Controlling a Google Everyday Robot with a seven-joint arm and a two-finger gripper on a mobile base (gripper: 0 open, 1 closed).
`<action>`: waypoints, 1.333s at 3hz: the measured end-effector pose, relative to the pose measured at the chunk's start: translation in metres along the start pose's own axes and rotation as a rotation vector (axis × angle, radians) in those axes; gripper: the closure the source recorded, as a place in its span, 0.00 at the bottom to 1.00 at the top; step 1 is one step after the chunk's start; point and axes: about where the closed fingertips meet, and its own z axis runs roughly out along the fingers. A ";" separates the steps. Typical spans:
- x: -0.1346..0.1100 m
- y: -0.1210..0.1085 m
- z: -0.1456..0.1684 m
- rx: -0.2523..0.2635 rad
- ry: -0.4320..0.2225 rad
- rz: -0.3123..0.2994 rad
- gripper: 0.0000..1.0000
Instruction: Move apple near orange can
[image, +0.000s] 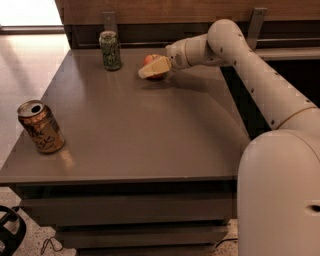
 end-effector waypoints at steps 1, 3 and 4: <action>0.011 0.000 0.002 0.005 0.006 0.021 0.19; 0.012 0.004 0.009 -0.006 0.008 0.020 0.64; 0.012 0.006 0.011 -0.010 0.009 0.021 0.88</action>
Offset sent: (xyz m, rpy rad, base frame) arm -0.0013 -0.0016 -0.0085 0.0022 0.0139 -0.0100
